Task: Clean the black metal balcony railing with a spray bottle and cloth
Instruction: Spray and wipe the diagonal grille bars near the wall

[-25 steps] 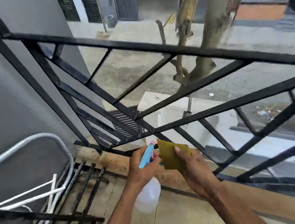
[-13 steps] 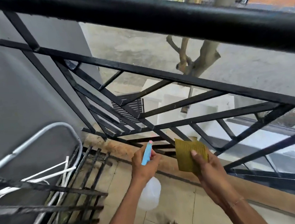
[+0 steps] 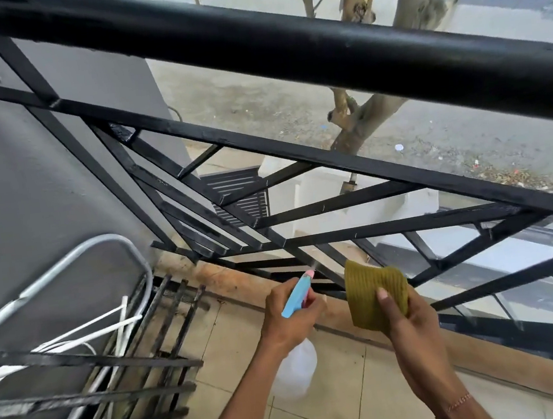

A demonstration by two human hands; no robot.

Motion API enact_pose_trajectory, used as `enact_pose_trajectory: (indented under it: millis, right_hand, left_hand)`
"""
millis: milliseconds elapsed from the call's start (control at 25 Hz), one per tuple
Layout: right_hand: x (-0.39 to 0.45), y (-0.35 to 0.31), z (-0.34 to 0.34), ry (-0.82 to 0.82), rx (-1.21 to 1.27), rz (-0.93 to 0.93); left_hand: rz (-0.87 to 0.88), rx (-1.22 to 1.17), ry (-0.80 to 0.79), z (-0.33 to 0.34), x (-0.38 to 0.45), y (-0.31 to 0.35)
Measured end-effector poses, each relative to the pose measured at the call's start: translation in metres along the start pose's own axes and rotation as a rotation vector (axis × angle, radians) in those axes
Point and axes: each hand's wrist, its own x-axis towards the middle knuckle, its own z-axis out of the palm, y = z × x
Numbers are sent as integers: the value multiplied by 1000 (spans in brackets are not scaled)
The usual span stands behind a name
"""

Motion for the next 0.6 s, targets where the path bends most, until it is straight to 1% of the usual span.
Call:
enact_pose_trajectory:
  millis: [80,200,360,440,520,600]
  right_hand:
    - [-3,-6,-2,45,-49,-41]
    - [-10,-13,-10,131,-134,-89]
    - [-14,-24,-19,198,-249,-218]
    - [-15,-32,-22,257,-331,-292]
    - [-17,-44,-21,321,-469,-364]
    - [-16,-56,-19,369,-628,-487]
  left_hand:
    - [3,14,-50,4,2,9]
    - [15,-41,-169,14,5,21]
    - [17,-27,-196,26,12,36]
    - [9,-31,-213,30,15,39]
    - [9,-59,-232,30,17,43]
    - [4,-52,-227,32,22,44]
